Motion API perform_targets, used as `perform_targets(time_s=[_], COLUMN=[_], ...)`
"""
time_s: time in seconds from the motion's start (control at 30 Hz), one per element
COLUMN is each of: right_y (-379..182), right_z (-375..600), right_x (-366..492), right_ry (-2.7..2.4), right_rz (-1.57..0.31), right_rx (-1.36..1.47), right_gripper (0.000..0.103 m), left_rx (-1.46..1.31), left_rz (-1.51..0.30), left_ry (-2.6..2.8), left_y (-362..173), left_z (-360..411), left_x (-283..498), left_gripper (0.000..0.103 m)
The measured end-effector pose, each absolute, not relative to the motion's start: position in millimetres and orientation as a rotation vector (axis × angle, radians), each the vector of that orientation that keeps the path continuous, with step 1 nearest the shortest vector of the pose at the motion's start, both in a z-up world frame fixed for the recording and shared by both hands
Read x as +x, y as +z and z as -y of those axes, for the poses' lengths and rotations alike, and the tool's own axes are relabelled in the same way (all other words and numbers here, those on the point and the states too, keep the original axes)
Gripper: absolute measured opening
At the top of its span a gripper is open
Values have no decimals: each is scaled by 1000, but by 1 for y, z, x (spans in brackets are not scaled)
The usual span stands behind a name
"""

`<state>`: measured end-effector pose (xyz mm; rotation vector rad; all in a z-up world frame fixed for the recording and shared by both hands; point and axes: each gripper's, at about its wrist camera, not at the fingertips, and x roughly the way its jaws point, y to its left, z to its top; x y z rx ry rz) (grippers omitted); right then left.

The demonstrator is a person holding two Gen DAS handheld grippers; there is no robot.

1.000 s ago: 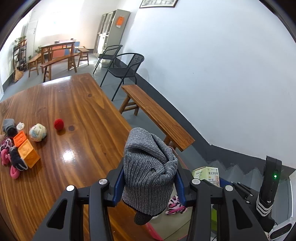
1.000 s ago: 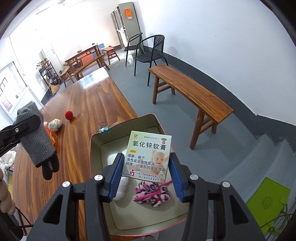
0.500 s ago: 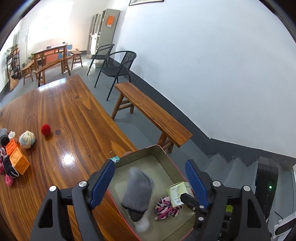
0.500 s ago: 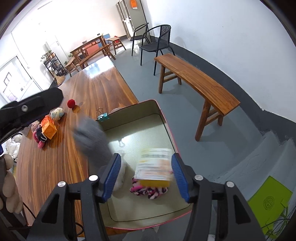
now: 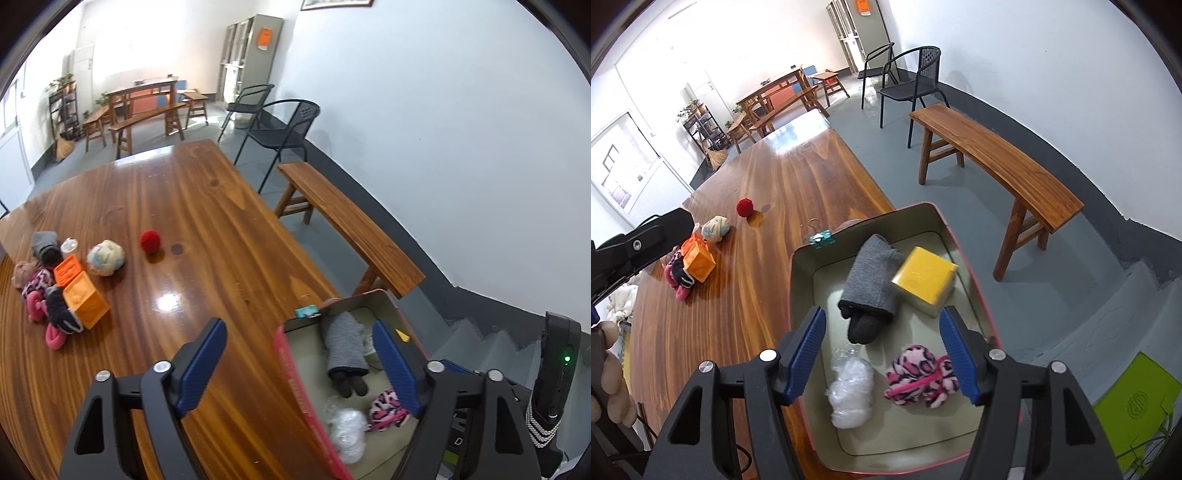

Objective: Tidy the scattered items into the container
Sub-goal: 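Return both tools to the table pile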

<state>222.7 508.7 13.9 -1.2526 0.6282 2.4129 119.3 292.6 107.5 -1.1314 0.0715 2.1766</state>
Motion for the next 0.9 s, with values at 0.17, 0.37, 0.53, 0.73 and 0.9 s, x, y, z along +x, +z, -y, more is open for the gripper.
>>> perform_targets(time_s=[0.17, 0.37, 0.53, 0.73, 0.9], right_y=[16, 17, 15, 11, 8], right_z=[-490, -459, -426, -383, -350], right_x=[206, 179, 153, 122, 97], right_ry=[2441, 2491, 2543, 2606, 2650], right_rz=[-615, -601, -572, -528, -492], right_rx=[-1267, -1301, -1350, -1420, -1469], right_gripper=[68, 69, 70, 71, 71], left_rx=[-1154, -1240, -1352, -1467, -1484], left_rz=[-43, 25, 103, 226, 312], left_ry=[2250, 2325, 2408, 2517, 2577], left_y=[106, 93, 73, 51, 43], left_z=[-255, -195, -128, -45, 8], left_x=[101, 84, 68, 53, 46], left_gripper=[87, 87, 87, 98, 101])
